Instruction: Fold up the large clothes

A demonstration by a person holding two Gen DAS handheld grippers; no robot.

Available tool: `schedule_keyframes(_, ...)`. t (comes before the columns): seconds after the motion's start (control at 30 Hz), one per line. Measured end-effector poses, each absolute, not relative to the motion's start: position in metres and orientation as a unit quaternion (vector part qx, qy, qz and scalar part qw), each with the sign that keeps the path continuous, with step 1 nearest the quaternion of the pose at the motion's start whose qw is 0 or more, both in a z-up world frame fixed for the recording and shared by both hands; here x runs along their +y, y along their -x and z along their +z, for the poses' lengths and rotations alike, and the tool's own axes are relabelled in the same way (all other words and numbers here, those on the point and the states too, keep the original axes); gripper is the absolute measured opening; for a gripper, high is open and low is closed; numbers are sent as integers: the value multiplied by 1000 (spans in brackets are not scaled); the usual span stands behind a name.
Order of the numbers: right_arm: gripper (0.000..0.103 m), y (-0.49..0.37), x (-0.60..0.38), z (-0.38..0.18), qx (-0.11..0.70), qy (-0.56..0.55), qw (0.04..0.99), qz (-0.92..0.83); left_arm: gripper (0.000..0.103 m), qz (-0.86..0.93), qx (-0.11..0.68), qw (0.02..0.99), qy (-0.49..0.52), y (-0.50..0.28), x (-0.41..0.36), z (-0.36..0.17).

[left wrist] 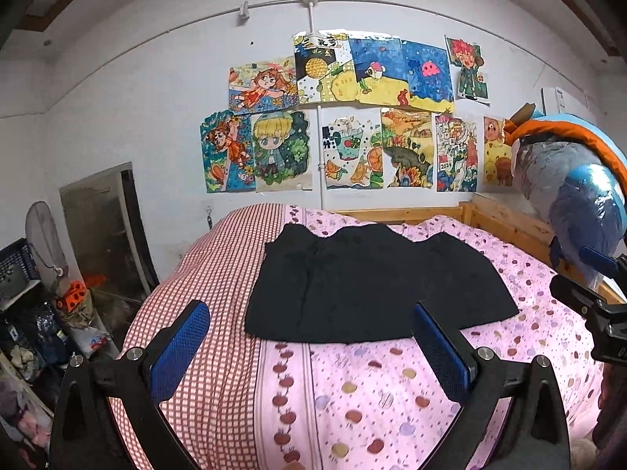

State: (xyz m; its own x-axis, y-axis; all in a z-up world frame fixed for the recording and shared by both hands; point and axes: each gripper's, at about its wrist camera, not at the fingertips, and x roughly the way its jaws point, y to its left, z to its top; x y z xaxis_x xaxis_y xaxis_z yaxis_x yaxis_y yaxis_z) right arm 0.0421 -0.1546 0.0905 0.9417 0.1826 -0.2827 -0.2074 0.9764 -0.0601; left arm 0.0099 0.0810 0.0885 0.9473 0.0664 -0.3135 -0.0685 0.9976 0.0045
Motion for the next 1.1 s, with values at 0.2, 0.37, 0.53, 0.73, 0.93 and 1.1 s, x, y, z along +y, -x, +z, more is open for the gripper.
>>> schedule_keyframes(0.2, 100, -23, -150, 70, 130, 43, 985, 106, 103, 51, 159, 986, -4, 3, 84, 71)
schedule_keyframes(0.37, 100, -17, -151, 57, 125, 39, 986, 105, 103, 63, 159, 985, -8, 11, 86, 56)
schedule_keyframes(0.53, 100, -12, -155, 45, 124, 38, 986, 102, 103, 74, 164, 984, -13, 13, 84, 41)
schedule_keyframes(0.73, 100, -18, -157, 30, 138, 40, 984, 106, 103, 74, 173, 982, -27, 5, 78, 24)
schedule_keyframes(0.93, 100, -26, -161, 22, 147, 37, 984, 98, 103, 70, 184, 980, -23, -3, 78, 16)
schedule_keyframes(1.1, 100, -30, -165, 18, 155, 33, 983, 93, 103, 68, 190, 979, -18, -8, 80, 11)
